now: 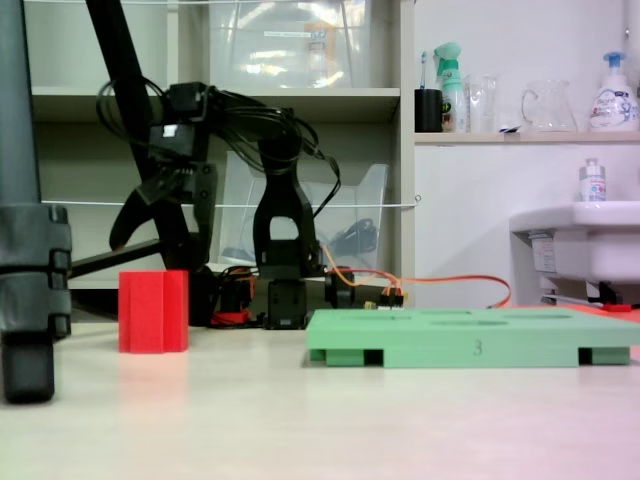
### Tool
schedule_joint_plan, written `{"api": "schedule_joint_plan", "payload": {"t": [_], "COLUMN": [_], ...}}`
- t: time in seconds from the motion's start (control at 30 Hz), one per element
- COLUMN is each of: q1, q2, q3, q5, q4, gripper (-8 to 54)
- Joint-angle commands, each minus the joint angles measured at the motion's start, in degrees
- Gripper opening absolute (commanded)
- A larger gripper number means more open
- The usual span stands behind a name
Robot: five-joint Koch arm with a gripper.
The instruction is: Put the cross columnar block into the corresponding hole
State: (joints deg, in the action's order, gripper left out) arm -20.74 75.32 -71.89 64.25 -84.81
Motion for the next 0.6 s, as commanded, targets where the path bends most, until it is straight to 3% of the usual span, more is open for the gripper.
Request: {"api": "schedule_joint_plan", "payload": {"t": [0.0, 0.2, 0.57], "q1": [0.44, 0.53, -2.46], "q2": [0.79, 0.53, -2.72], "q3": [2.29, 0.97, 0.62], "q5": [1.67, 5.89, 2.90], "q4": [-1.93, -1.93, -1.41], "gripper": [48.4, 48.4, 48.4]}}
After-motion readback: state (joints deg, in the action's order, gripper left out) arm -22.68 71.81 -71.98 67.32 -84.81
